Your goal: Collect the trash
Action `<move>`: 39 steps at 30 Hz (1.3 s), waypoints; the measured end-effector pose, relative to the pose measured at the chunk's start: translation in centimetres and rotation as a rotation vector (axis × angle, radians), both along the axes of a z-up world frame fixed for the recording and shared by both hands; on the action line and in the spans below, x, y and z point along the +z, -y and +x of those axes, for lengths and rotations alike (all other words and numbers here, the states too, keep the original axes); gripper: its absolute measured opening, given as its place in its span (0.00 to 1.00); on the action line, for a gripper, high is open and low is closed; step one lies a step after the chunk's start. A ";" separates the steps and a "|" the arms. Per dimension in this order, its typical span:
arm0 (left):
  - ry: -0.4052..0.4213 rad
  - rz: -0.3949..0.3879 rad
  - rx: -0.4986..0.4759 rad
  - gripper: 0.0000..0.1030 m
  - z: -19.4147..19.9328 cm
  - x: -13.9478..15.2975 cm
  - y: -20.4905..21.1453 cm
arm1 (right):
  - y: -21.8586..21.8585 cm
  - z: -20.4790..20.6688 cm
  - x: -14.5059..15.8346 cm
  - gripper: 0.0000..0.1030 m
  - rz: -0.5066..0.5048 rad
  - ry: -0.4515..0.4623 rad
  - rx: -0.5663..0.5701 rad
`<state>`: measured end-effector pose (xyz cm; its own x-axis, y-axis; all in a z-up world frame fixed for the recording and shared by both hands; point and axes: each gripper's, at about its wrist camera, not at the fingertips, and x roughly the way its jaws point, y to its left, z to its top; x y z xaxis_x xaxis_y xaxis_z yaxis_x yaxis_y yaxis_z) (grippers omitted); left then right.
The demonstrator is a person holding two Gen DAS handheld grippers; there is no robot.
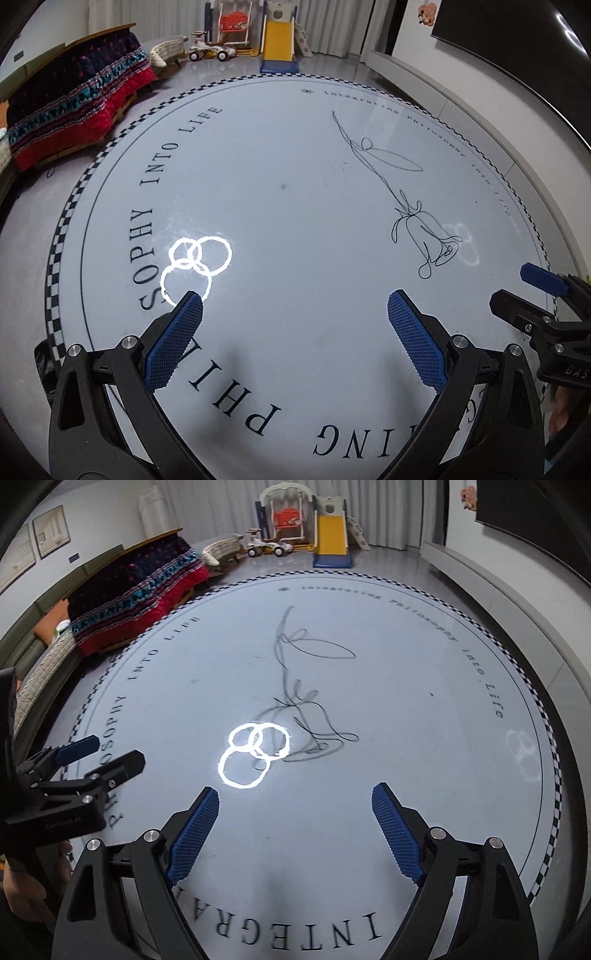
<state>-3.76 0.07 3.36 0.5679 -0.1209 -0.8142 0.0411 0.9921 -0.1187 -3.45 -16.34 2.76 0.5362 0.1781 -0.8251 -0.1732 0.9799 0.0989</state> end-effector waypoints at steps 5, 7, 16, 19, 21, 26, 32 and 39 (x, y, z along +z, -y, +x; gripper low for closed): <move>-0.028 0.013 0.028 0.94 0.4 -1.8 0.0 | 1.1 0.6 -2.4 0.83 -0.009 -0.009 -0.036; -0.032 0.027 0.034 0.94 0.5 -2.2 0.1 | 1.1 1.0 -3.0 0.83 -0.019 -0.007 -0.045; -0.007 0.107 0.040 0.94 0.6 -2.7 1.0 | 0.8 2.2 -3.6 0.88 -0.071 0.049 -0.056; -0.002 0.133 0.037 0.94 0.4 -2.8 1.3 | 0.9 2.6 -3.8 0.92 -0.068 0.053 -0.059; -0.002 0.132 0.037 0.94 0.4 -2.8 1.3 | 0.8 2.6 -3.8 0.95 -0.068 0.048 -0.050; -0.003 0.135 0.037 0.94 0.7 -2.9 1.2 | 0.7 2.5 -3.8 0.97 -0.072 0.045 -0.047; -0.003 0.135 0.037 0.94 0.7 -2.9 1.2 | 0.8 2.5 -3.8 0.97 -0.074 0.044 -0.046; -0.003 0.134 0.037 0.94 0.7 -2.9 1.2 | 0.8 2.4 -3.8 0.97 -0.074 0.044 -0.047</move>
